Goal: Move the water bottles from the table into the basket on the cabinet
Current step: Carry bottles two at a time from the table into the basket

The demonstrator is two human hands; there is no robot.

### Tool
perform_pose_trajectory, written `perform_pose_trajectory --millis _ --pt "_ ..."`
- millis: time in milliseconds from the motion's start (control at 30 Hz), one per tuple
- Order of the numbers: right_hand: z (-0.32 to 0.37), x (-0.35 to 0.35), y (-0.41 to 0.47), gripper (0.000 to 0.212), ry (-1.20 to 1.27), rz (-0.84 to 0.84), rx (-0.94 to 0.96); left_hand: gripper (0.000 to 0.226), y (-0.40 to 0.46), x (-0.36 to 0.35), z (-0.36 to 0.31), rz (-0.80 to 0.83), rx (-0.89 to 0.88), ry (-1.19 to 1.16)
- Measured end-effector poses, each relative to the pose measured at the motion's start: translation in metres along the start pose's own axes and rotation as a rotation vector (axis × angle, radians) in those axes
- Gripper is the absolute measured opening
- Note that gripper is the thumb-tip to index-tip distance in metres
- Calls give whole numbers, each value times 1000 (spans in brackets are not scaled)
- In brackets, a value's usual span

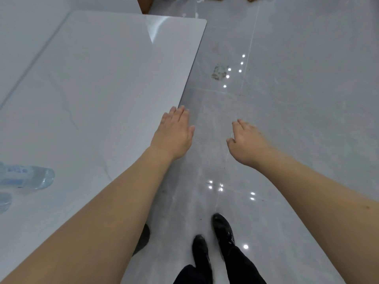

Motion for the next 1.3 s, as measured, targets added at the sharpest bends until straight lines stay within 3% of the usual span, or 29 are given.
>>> perform_pose_trajectory --millis 200,400,767,1033,1200,1300 --pt "37 11 44 60 -74 51 97 56 6 7 43 -8 131 -61" --pt "130 11 64 57 -113 62 302 56 -40 13 115 -32 346 -136" --pt "320 -53 46 59 -257 178 754 57 -191 7 234 -128 774 -321" --pt "447 -87 -1 62 -234 224 965 57 -307 8 303 -185 1086 -451" --pt "491 -74 9 71 3 171 966 61 -315 38 343 -405 1215 -671" --pt "511 -74 23 77 151 225 941 64 -303 63 368 -609 1277 -860"
Point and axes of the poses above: each hand's wrist, its own y-axis towards the middle knuckle, its own x-axis out of the back of the hand, z = x × y, the point moved 2 cm from there along y, towards the middle knuckle, and after that the axes turned 5 degrees about x, right-handed, at the moved point
